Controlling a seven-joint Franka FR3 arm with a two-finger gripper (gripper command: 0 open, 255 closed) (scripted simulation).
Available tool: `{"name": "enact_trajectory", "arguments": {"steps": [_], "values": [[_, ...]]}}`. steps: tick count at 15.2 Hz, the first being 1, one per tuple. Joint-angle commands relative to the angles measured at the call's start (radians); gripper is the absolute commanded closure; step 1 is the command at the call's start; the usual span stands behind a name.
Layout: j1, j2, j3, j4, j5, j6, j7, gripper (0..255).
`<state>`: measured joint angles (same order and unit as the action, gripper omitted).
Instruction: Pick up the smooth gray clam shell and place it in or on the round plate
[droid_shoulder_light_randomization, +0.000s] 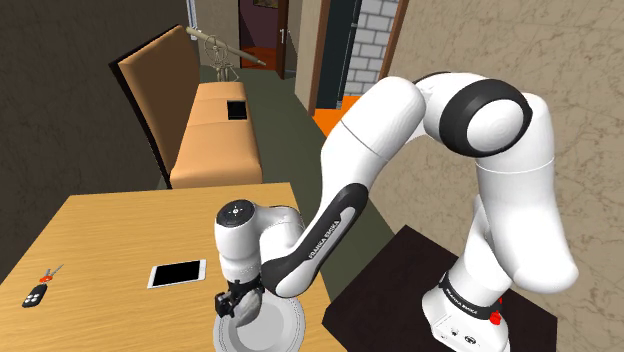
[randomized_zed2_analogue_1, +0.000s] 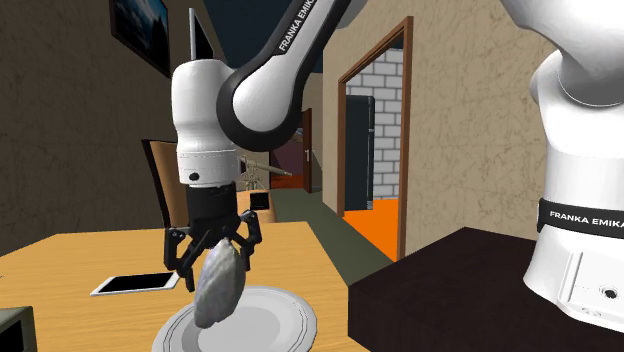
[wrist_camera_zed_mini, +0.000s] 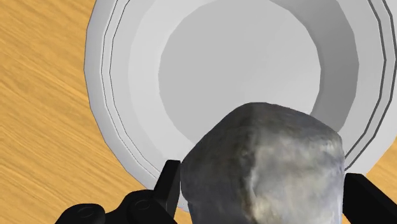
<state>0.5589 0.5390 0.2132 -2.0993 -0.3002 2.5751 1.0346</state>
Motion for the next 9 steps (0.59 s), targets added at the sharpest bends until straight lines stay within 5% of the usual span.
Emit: {"name": "enact_trajectory", "arguments": {"steps": [1,2,3,9], "values": [[0.002,0.02,0.0,-0.012,0.0,-0.002,0.001,255],[0.003,0.02,-0.002,-0.012,0.001,-0.001,0.0,255],[-0.001,0.01,0.0,-0.018,0.003,-0.005,-0.004,0],[-0.003,-0.009,0.009,-0.017,0.013,-0.026,-0.008,0]]}}
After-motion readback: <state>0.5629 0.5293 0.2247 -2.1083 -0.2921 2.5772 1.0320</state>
